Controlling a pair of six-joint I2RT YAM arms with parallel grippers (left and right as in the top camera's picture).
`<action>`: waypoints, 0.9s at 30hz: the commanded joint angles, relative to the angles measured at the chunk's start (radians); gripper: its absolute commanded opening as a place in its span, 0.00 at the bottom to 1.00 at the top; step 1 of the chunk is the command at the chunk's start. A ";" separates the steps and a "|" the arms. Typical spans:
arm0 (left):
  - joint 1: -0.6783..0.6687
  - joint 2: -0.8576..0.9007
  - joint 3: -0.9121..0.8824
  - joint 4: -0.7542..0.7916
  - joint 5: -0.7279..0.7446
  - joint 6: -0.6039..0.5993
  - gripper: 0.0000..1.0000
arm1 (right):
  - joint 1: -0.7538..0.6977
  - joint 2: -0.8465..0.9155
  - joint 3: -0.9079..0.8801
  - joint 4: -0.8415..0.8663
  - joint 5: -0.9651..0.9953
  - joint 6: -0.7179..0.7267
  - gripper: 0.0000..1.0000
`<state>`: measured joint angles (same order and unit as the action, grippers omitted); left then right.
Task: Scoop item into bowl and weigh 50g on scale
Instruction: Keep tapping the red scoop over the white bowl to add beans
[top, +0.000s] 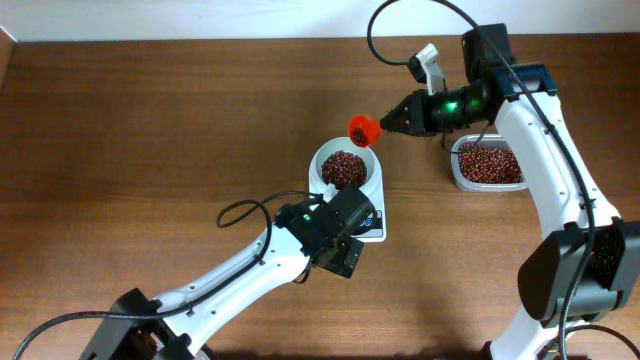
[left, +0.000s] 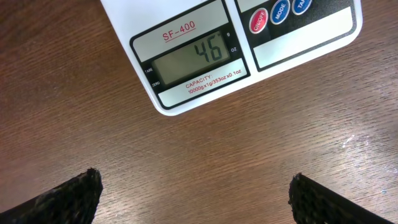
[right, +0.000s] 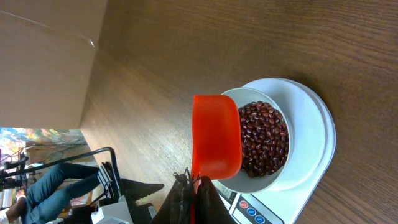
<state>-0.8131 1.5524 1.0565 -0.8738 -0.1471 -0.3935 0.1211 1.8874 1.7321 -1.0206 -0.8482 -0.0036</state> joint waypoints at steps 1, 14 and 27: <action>0.000 0.006 -0.008 0.001 -0.011 -0.006 0.99 | 0.003 -0.013 0.023 -0.005 -0.024 -0.006 0.04; 0.000 0.006 -0.008 0.001 -0.011 -0.006 0.99 | 0.174 -0.013 0.023 -0.016 0.366 0.016 0.04; 0.000 0.006 -0.008 0.001 -0.011 -0.006 0.99 | 0.185 -0.014 0.024 0.008 0.305 -0.014 0.04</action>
<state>-0.8131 1.5524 1.0565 -0.8738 -0.1471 -0.3935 0.2928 1.8874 1.7321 -1.0176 -0.5579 -0.0158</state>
